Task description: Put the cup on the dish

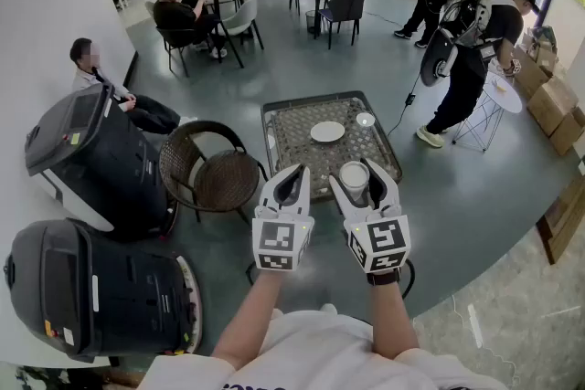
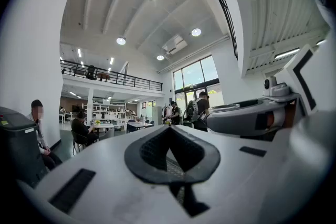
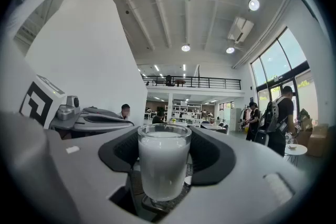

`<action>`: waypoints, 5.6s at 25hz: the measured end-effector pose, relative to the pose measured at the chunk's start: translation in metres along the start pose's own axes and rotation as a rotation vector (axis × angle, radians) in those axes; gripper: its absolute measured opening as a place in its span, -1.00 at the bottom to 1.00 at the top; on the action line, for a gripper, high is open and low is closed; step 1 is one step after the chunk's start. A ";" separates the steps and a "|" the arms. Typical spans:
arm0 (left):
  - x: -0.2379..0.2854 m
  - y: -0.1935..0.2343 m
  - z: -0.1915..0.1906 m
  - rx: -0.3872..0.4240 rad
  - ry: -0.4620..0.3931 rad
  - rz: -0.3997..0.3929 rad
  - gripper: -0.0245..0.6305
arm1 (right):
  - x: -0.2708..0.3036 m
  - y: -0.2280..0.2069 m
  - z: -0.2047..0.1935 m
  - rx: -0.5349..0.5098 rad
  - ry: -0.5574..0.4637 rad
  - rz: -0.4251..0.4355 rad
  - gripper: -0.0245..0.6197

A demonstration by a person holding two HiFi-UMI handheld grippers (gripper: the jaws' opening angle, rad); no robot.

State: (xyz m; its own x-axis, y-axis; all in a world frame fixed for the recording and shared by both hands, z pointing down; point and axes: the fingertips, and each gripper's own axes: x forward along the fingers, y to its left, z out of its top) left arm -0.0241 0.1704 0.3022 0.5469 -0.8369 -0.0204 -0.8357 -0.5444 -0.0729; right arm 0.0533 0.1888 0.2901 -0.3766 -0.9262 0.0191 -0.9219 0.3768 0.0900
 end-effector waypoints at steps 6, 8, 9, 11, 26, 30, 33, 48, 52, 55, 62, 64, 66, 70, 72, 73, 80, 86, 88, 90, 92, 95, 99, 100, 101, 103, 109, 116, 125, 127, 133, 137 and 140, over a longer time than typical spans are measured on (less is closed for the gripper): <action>0.010 -0.021 0.000 -0.030 -0.012 0.030 -0.92 | -0.015 -0.020 -0.006 -0.003 -0.001 0.020 -0.10; 0.014 -0.031 -0.001 -0.035 -0.007 0.038 -0.92 | -0.021 -0.028 -0.009 0.004 0.003 0.029 -0.10; 0.015 -0.037 -0.003 -0.038 -0.005 0.039 -0.92 | -0.024 -0.033 -0.012 0.009 0.006 0.033 -0.10; 0.016 -0.051 -0.008 -0.045 -0.003 0.035 -0.92 | -0.030 -0.039 -0.018 0.023 0.011 0.041 -0.10; 0.057 -0.044 -0.068 -0.075 0.096 0.055 -0.92 | 0.017 -0.069 -0.068 0.163 0.015 0.070 -0.09; 0.099 -0.010 -0.081 -0.097 0.097 0.050 -0.92 | 0.064 -0.078 -0.080 0.157 0.014 0.068 -0.09; 0.139 0.019 -0.080 -0.103 0.066 0.051 -0.92 | 0.106 -0.091 -0.081 0.131 0.006 0.061 -0.09; 0.226 0.125 -0.091 -0.127 -0.053 -0.026 -0.92 | 0.245 -0.113 -0.099 0.128 0.023 -0.116 -0.09; 0.248 0.132 -0.105 -0.131 -0.052 -0.056 -0.92 | 0.270 -0.117 -0.111 0.124 0.015 -0.094 -0.09; 0.259 0.141 -0.126 -0.139 -0.024 -0.035 -0.92 | 0.285 -0.119 -0.129 0.132 0.033 -0.074 -0.09; 0.292 0.155 -0.173 -0.181 0.056 -0.007 -0.92 | 0.318 -0.141 -0.165 0.188 0.061 -0.072 -0.09; 0.302 0.163 -0.181 -0.225 0.051 0.000 -0.92 | 0.329 -0.148 -0.172 0.183 0.047 -0.075 -0.09; 0.309 0.174 -0.186 -0.227 0.048 0.024 -0.92 | 0.340 -0.150 -0.178 0.182 0.037 -0.064 -0.09; 0.329 0.186 -0.189 -0.200 0.058 0.051 -0.92 | 0.359 -0.163 -0.185 0.175 0.031 -0.047 -0.09; 0.341 0.186 -0.191 -0.203 0.060 0.047 -0.92 | 0.365 -0.172 -0.187 0.168 0.033 -0.055 -0.09; 0.345 0.186 -0.194 -0.204 0.065 0.045 -0.92 | 0.368 -0.174 -0.189 0.169 0.035 -0.057 -0.09; 0.363 0.191 -0.214 -0.191 0.130 0.047 -0.92 | 0.394 -0.182 -0.197 0.192 0.025 -0.036 -0.09; 0.364 0.200 -0.215 -0.178 0.134 0.096 -0.92 | 0.406 -0.178 -0.196 0.187 0.016 -0.011 -0.09; 0.366 0.204 -0.212 -0.176 0.128 0.105 -0.91 | 0.411 -0.177 -0.194 0.185 0.009 -0.003 -0.10; 0.368 0.207 -0.211 -0.170 0.128 0.109 -0.92 | 0.415 -0.177 -0.193 0.193 0.002 0.003 -0.09; 0.370 0.207 -0.212 -0.165 0.130 0.109 -0.92 | 0.418 -0.179 -0.195 0.203 0.003 0.007 -0.10; 0.373 0.203 -0.218 -0.165 0.144 0.107 -0.91 | 0.417 -0.186 -0.205 0.202 0.016 -0.005 -0.10; 0.373 0.202 -0.231 -0.167 0.167 0.097 -0.91 | 0.417 -0.194 -0.220 0.206 0.031 -0.034 -0.10; 0.372 0.202 -0.235 -0.171 0.173 0.097 -0.91 | 0.417 -0.194 -0.224 0.209 0.035 -0.036 -0.10; 0.372 0.201 -0.238 -0.177 0.179 0.097 -0.91 | 0.416 -0.195 -0.227 0.211 0.041 -0.035 -0.10; 0.375 0.197 -0.244 -0.184 0.183 0.088 -0.91 | 0.415 -0.197 -0.233 0.207 0.052 -0.027 -0.10; 0.395 0.184 -0.264 -0.167 0.181 0.055 -0.92 | 0.417 -0.209 -0.257 0.173 0.074 -0.023 -0.10; 0.403 0.166 -0.301 -0.201 0.240 0.036 -0.92 | 0.408 -0.223 -0.324 0.182 0.180 -0.066 -0.09; 0.428 0.162 -0.351 -0.209 0.320 0.024 -0.92 | 0.433 -0.240 -0.407 0.210 0.292 -0.070 -0.09; 0.429 0.161 -0.360 -0.217 0.344 0.025 -0.92 | 0.435 -0.241 -0.423 0.201 0.324 -0.060 -0.09; 0.434 0.159 -0.385 -0.234 0.386 0.022 -0.92 | 0.448 -0.241 -0.464 0.164 0.400 -0.018 -0.09; 0.434 0.156 -0.398 -0.242 0.411 0.016 -0.92 | 0.457 -0.236 -0.488 0.144 0.432 0.008 -0.09; 0.433 0.154 -0.406 -0.248 0.420 0.012 -0.92 | 0.462 -0.233 -0.504 0.132 0.451 0.023 -0.09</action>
State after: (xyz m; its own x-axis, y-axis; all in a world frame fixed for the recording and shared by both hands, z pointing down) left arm 0.0634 -0.2988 0.6870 0.5126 -0.7660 0.3880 -0.8564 -0.4891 0.1658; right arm 0.1395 -0.3349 0.7801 -0.3468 -0.8212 0.4532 -0.9286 0.3687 -0.0425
